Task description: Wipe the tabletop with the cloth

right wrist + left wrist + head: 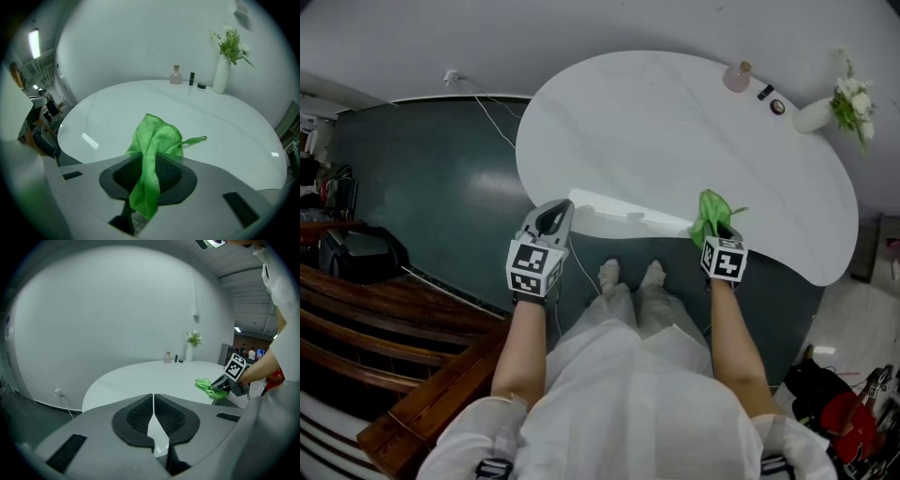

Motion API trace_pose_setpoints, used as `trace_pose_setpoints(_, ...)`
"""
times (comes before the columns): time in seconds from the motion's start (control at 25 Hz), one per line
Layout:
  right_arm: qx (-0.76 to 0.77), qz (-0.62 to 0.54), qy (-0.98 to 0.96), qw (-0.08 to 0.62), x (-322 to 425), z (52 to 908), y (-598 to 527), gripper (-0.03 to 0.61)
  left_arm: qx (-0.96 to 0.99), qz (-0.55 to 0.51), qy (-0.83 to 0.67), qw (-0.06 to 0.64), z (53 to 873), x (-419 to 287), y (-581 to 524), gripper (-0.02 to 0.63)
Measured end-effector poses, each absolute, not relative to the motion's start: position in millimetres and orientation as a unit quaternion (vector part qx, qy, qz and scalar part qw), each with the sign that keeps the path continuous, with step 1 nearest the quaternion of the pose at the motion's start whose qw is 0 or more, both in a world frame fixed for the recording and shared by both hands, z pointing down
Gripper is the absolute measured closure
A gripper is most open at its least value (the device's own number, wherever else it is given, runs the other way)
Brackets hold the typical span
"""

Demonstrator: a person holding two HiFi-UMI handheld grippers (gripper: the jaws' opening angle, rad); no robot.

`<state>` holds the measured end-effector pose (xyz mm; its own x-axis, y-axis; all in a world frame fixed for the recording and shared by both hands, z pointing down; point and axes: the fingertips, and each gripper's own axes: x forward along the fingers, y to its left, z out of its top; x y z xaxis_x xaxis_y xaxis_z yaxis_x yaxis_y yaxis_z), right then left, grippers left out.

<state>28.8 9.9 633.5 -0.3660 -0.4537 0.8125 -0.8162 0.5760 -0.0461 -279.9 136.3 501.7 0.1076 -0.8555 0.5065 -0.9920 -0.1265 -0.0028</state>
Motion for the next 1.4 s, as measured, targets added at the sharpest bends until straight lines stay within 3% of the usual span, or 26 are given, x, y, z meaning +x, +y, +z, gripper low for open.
trace_pose_setpoints(0.4, 0.303, 0.196, -0.841, 0.403, -152, 632, 78, 0.495, 0.716, 0.191, -0.649, 0.173, 501, -350, 181, 0.589)
trace_pose_setpoints(0.84, 0.116, 0.064, -0.889, 0.438, -313, 628, 163, 0.495, 0.716, 0.19, -0.65, 0.167, 503, -391, 208, 0.589)
trace_pose_setpoints(1.12, 0.068, 0.047, -0.894, 0.441, -290, 629, 172, 0.495, 0.74, 0.196, -0.625, 0.156, 501, -357, 176, 0.589)
trace_pose_setpoints(1.4, 0.124, 0.078, -0.888, 0.436, -179, 632, 125, 0.495, 0.781, 0.203, -0.572, 0.144, 501, -261, 110, 0.589)
